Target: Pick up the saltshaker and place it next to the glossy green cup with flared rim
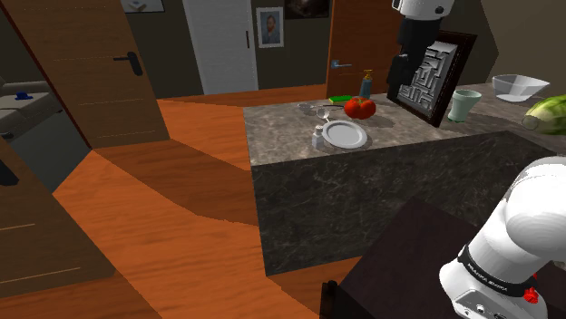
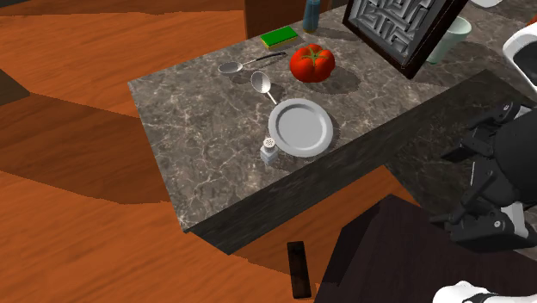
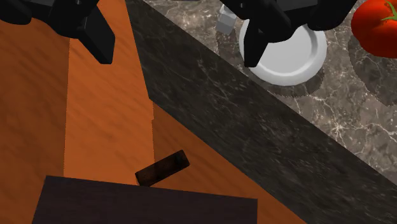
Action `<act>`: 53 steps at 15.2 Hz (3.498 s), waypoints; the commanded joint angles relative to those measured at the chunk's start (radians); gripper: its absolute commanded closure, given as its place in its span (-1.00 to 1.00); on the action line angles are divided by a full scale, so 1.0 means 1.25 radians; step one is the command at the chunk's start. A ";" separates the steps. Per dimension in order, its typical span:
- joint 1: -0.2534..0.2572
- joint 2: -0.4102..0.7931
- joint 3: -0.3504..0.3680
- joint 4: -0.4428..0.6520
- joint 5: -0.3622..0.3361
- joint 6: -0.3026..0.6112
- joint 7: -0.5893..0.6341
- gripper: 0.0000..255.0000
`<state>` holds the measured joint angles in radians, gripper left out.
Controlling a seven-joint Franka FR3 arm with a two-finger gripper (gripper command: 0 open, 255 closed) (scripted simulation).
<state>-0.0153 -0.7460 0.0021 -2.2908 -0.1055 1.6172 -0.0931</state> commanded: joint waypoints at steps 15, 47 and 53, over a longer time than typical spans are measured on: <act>-0.018 0.380 -0.037 0.096 -0.026 0.270 -0.015 -1.00; -0.044 0.853 -0.060 0.374 -0.020 0.451 -0.041 1.00; -0.044 0.853 -0.060 0.374 -0.020 0.451 -0.041 1.00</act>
<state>-0.0700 0.3202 -0.0731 -1.8230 -0.1300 2.1812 -0.1442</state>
